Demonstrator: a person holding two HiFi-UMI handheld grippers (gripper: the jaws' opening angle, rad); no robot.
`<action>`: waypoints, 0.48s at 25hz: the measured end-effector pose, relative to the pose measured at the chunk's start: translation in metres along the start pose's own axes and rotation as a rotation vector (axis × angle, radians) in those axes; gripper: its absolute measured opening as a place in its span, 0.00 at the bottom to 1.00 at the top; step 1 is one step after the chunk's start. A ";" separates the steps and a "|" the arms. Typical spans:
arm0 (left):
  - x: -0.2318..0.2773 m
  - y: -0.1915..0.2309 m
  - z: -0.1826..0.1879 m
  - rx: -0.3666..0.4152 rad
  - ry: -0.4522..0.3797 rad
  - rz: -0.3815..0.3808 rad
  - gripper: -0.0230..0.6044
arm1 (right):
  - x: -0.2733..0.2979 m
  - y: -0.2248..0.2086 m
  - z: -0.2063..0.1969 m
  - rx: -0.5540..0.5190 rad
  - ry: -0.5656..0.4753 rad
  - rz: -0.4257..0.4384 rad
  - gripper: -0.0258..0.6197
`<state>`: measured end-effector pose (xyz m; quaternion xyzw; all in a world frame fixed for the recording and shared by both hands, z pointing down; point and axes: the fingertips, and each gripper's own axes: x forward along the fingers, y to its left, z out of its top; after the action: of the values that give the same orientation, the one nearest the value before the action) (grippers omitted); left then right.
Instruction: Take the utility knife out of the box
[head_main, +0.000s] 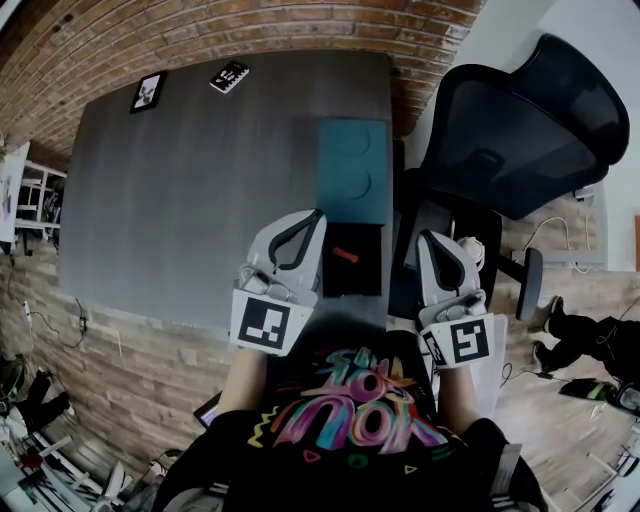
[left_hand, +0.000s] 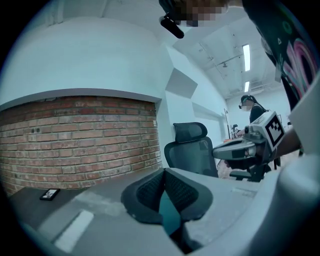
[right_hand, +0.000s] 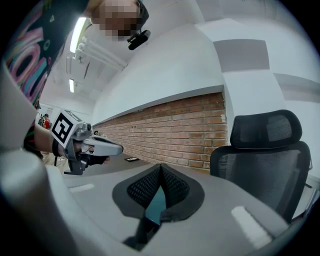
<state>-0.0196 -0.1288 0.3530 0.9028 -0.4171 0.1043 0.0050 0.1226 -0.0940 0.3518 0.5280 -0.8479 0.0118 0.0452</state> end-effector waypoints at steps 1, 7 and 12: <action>0.001 -0.001 -0.002 -0.007 0.005 -0.005 0.04 | -0.001 -0.001 0.000 0.002 0.000 -0.001 0.04; 0.007 -0.008 -0.012 -0.002 0.025 -0.061 0.05 | -0.002 -0.004 -0.003 0.013 0.015 0.004 0.04; 0.014 -0.015 -0.021 0.039 0.063 -0.086 0.13 | 0.000 -0.003 -0.009 0.019 0.034 0.021 0.04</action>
<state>-0.0036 -0.1274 0.3775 0.9162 -0.3754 0.1403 0.0052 0.1260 -0.0950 0.3607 0.5192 -0.8524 0.0292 0.0544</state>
